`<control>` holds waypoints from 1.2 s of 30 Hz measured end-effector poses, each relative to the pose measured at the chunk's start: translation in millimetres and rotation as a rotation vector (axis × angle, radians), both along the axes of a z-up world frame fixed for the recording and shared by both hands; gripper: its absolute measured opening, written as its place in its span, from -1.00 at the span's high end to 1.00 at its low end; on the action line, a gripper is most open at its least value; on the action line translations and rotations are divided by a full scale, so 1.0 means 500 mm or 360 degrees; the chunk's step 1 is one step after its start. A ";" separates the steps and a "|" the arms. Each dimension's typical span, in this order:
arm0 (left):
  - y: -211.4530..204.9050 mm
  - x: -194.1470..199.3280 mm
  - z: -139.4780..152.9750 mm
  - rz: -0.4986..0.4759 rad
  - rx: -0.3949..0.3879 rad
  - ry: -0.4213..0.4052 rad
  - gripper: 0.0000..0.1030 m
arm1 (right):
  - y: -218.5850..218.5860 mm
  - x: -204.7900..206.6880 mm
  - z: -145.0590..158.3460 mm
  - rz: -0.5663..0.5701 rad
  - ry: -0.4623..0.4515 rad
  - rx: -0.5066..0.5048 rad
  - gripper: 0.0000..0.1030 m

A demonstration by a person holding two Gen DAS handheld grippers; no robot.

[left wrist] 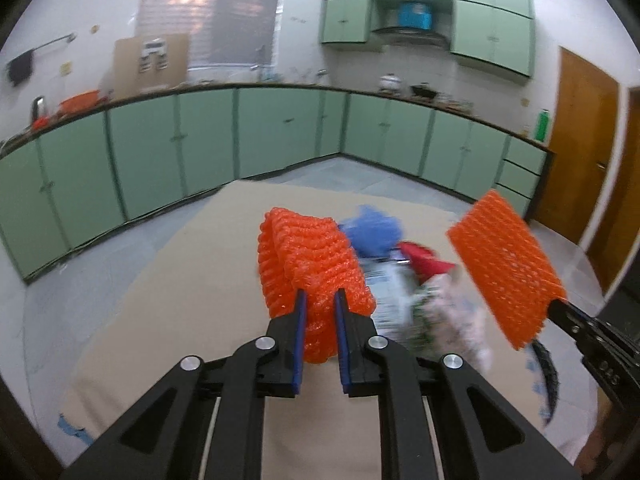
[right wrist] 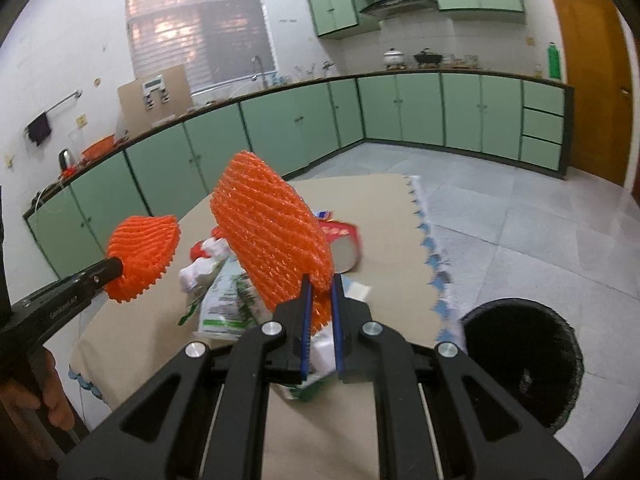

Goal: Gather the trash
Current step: 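Carry both orange nets over the bin and open both tools to drop them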

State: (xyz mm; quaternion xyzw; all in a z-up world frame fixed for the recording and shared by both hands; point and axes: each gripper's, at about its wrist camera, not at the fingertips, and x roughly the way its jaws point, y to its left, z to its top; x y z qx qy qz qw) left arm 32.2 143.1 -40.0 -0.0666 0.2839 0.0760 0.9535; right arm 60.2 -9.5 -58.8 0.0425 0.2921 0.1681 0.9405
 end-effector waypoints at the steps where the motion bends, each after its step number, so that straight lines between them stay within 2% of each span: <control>1: -0.014 0.005 0.005 -0.0028 -0.0002 -0.0008 0.74 | -0.013 -0.001 0.004 -0.0023 -0.0002 0.0001 0.84; 8: -0.150 0.057 0.025 -0.0299 -0.0020 -0.0055 0.74 | -0.142 -0.013 0.019 -0.0243 -0.0038 -0.0016 0.84; 15: -0.305 0.113 0.004 -0.0596 -0.0046 -0.0041 0.74 | -0.286 -0.012 -0.003 -0.0502 -0.0029 -0.0055 0.84; 22: -0.461 0.188 -0.048 -0.0863 -0.0092 0.0029 0.74 | -0.412 0.004 -0.074 -0.0733 0.0049 -0.0077 0.84; 25: -0.522 0.222 -0.082 -0.0942 -0.0070 0.0083 0.74 | -0.452 0.016 -0.108 -0.0803 0.0094 -0.0076 0.84; 29: -0.582 0.261 -0.144 -0.1006 -0.0057 0.0205 0.74 | -0.508 0.041 -0.163 -0.0887 0.0184 -0.0057 0.84; 33: -0.629 0.281 -0.178 -0.1047 -0.0043 0.0296 0.72 | -0.536 0.062 -0.214 -0.0953 0.0295 -0.0073 0.78; 36: -0.653 0.294 -0.191 -0.1062 -0.0037 0.0328 0.56 | -0.556 0.082 -0.237 -0.0985 0.0350 -0.0064 0.62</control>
